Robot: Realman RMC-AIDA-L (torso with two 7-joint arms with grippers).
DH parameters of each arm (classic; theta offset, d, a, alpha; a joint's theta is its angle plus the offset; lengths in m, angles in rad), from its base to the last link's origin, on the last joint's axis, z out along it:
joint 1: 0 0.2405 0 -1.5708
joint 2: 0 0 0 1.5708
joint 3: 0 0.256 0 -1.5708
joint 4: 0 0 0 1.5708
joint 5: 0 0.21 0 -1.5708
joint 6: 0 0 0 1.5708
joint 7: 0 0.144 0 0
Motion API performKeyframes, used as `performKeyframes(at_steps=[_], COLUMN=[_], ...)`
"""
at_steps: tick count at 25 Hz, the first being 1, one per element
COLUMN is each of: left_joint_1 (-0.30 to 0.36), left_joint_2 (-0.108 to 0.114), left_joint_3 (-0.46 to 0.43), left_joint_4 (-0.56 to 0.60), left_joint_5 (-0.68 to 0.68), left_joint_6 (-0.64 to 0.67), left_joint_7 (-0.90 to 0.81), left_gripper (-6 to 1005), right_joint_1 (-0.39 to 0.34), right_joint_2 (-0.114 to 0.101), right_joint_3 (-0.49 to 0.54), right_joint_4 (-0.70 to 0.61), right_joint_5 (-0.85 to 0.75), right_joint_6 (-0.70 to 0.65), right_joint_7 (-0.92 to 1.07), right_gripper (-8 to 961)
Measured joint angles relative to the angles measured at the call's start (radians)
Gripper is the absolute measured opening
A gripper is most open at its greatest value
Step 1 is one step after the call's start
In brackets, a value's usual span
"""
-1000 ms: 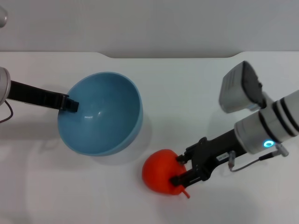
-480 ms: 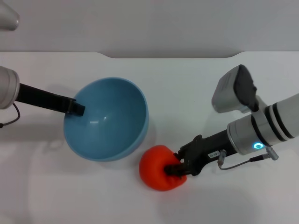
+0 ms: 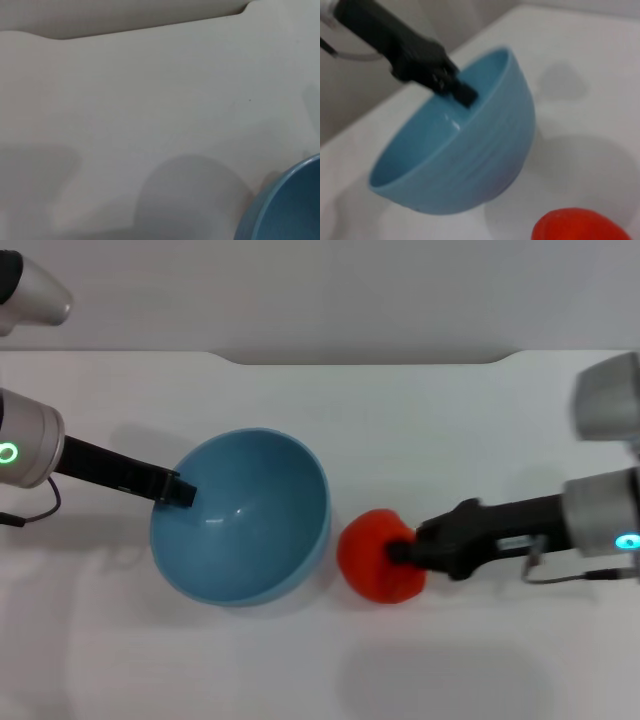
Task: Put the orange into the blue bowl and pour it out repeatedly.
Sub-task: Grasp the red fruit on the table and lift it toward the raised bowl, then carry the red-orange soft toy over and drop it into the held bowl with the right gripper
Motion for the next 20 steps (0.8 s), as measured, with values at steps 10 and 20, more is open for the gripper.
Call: performKeyframes(at_steps=[10,20], left_joint_1=[-0.064,-0.193], left_joint_2=[-0.002,-0.014], left_joint_3=[0.16,0.398], left_joint_4=[-0.103,-0.15], left_joint_5=[0.0,-0.01], left_joint_6=[-0.039,-0.115], left_joint_7=[-0.013,-0.104], left_gripper=[-1,-2], right_joint_1=[-0.116,-0.059], right_joint_2=[0.003,0.008], right_joint_3=[0.318,0.193], right_joint_4=[-0.332,-0.382], right_joint_5=[0.11,0.025], right_joint_6=[-0.37,-0.395], right_joint_7=[-0.001,0.018], right_gripper=[25,80])
